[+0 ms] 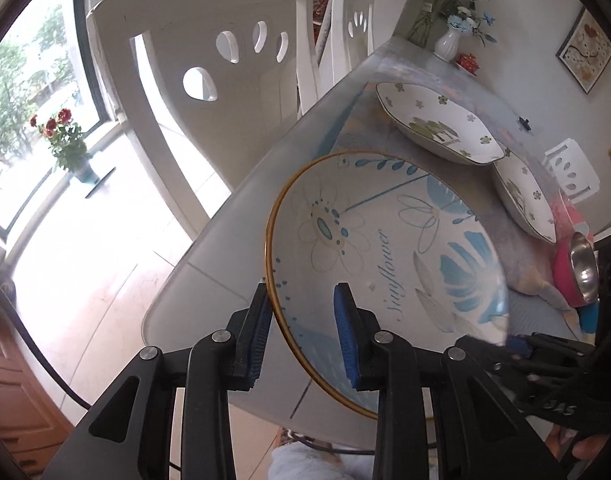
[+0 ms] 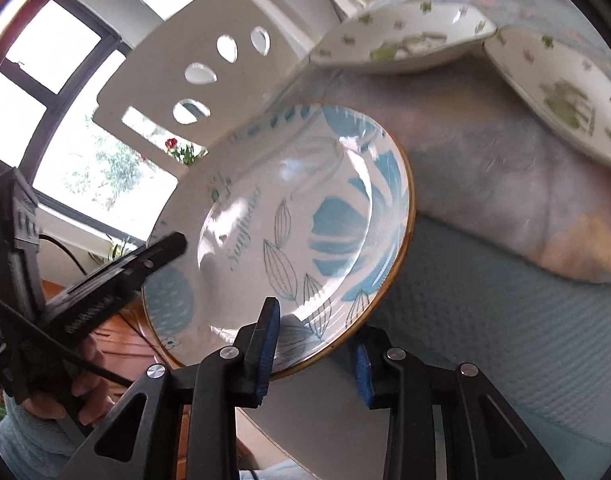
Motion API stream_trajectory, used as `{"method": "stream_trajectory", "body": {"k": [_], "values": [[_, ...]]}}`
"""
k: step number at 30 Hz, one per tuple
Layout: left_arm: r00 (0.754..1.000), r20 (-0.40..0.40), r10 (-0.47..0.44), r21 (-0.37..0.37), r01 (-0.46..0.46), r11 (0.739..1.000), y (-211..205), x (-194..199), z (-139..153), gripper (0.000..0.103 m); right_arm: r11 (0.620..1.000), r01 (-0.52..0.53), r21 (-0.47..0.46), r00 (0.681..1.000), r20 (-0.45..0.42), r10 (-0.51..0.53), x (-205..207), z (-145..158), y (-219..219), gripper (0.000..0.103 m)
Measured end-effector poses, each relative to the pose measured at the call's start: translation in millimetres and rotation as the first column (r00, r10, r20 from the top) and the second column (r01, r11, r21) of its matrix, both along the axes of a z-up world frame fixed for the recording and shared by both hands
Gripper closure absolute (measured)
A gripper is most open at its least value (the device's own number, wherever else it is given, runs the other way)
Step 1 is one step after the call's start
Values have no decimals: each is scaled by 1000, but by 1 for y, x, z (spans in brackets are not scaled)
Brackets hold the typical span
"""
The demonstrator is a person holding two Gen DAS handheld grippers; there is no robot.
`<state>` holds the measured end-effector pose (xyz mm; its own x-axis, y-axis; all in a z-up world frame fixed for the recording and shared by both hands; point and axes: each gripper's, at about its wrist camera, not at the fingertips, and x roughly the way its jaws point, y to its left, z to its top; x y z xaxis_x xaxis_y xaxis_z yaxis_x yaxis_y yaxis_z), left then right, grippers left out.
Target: Organize plates and bowls
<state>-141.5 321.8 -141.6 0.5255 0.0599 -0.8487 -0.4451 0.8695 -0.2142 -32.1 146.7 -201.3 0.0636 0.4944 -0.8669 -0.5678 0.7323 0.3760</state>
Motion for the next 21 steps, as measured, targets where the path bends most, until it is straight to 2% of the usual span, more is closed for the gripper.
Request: {"method": "stream_trajectory", "body": {"k": [3, 4, 6, 8, 9, 12, 14, 17, 19, 21], "values": [[1000, -26, 6, 19, -6, 1000, -7, 4, -3, 56, 999, -21, -35, 1000, -19, 21, 2, 0, -8, 70], [1000, -29, 6, 15, -6, 1000, -8, 7, -3, 46, 999, -21, -47, 1000, -13, 20, 4, 2, -12, 61], [999, -45, 27, 30, -26, 999, -7, 10, -1, 36, 996, -13, -92, 1000, 28, 15, 10, 12, -21, 43], [992, -64, 113, 115, -105, 988, 0, 8, 11, 36, 996, 1, -91, 999, 40, 2, 19, 20, -35, 42], [989, -55, 135, 125, -127, 984, 4, 7, 15, 36, 997, 11, -74, 999, 31, -8, 25, 24, -44, 42], [981, -13, 192, 112, -189, 976, 24, 10, 43, 36, 997, 69, 44, 997, 18, -69, 46, 46, -76, 42], [979, 38, 202, 96, -205, 974, 29, 18, 61, 36, 987, 109, 122, 993, 40, -114, 65, 63, -97, 42], [982, 108, 156, 36, -161, 986, 26, 39, 79, 30, 966, 146, 211, 980, 102, -170, 91, 94, -111, 42], [988, 116, 103, 23, -107, 994, 21, 60, 81, 26, 952, 152, 267, 969, 151, -197, 112, 117, -110, 42], [994, 100, 31, 30, -34, 999, 17, 92, 76, 26, 950, 148, 276, 957, 202, -208, 135, 135, -100, 41]]}}
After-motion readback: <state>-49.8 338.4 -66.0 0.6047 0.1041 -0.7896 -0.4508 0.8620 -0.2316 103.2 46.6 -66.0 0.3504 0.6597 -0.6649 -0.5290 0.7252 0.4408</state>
